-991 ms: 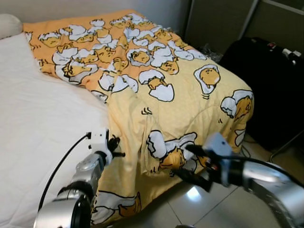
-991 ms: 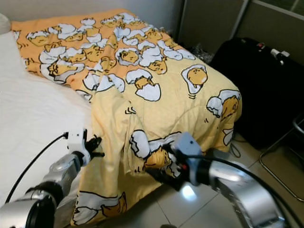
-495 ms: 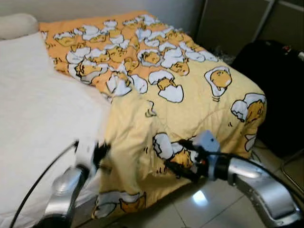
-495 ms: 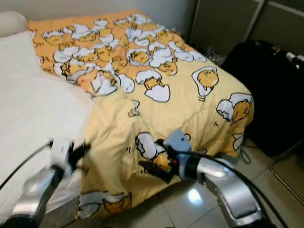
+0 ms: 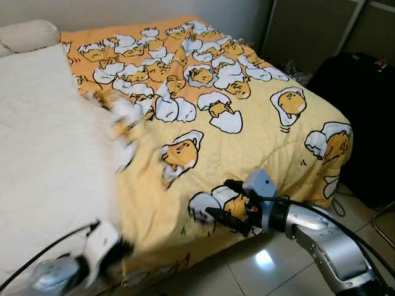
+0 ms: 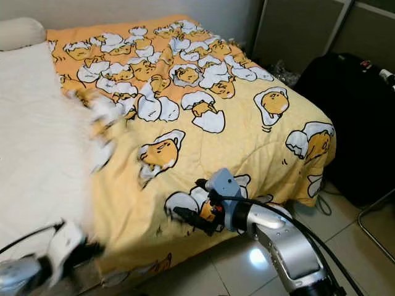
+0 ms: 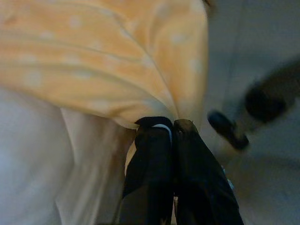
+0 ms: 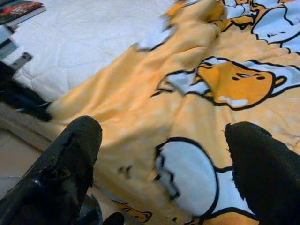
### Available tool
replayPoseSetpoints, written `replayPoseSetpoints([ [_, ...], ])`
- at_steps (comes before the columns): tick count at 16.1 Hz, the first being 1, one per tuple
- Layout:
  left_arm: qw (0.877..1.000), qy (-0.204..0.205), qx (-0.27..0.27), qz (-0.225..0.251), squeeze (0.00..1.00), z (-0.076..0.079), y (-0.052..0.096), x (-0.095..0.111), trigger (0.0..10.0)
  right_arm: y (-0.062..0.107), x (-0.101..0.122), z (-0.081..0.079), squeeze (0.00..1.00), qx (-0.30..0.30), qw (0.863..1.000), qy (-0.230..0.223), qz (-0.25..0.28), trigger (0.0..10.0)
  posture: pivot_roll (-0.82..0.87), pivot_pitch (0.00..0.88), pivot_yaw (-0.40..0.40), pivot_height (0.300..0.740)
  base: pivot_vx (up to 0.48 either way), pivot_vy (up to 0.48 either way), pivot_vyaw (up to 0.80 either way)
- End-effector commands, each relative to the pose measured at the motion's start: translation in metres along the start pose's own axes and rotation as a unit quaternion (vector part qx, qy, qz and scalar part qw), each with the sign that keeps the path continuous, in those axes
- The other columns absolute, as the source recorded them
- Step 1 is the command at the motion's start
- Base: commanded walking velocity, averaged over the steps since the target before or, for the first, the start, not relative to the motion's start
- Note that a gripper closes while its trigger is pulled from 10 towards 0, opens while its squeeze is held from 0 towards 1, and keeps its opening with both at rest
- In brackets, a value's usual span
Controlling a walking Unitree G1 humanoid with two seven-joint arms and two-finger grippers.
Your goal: Clean up the room
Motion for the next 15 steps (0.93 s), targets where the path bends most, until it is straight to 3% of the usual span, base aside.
replayPoseSetpoints([
  [1,0.999,-0.017,-0.027,-0.018,0.00,0.005,0.005,0.001,0.0,-0.001,0.002,0.002,0.00,0.001,1.000,0.011,0.003,10.0,-0.07,0.000,0.039,0.740,0.000,0.000,0.00],
  [7,0.989,-0.005,-0.114,-0.099,0.00,0.029,0.032,-0.015,0.0,0.000,0.008,-0.002,0.00,0.032,0.999,0.019,0.032,10.0,-0.04,0.000,0.031,0.740,0.000,0.000,0.00],
  [12,0.989,0.002,-0.110,-0.103,0.00,0.032,0.033,-0.014,0.0,-0.005,0.008,0.000,0.00,0.036,0.999,0.025,0.031,10.0,-0.03,0.000,0.024,0.740,0.000,0.000,0.00],
  [13,0.988,0.003,-0.111,-0.104,0.00,0.033,0.032,-0.015,2.5,-0.005,0.008,0.001,0.00,0.035,0.999,0.026,0.032,10.0,-0.03,0.000,0.025,0.740,0.000,0.000,0.00],
  [14,0.987,0.030,-0.116,-0.108,0.00,0.033,0.030,-0.016,10.0,-0.005,0.008,0.001,0.00,0.035,0.999,0.027,0.031,10.0,-0.03,0.000,0.025,0.740,0.000,0.000,0.00],
  [15,0.984,0.060,-0.125,-0.113,0.18,0.034,0.028,-0.017,10.0,-0.005,0.007,0.001,0.00,0.035,0.999,0.028,0.030,10.0,-0.03,0.000,0.025,0.740,0.000,0.000,0.00],
])
Point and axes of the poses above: a point about 5 cm out from each wrist's last joint towards the gripper, its own y axis pointing back from the gripper into the wrist, its own x axis along the axis of the wrist's last joint, z = x × y, the point moved 1 cm from there along -y, pointing out of the wrist towards the gripper, and after that the axes turned 4 degrees about y, right-handed, at the moved point
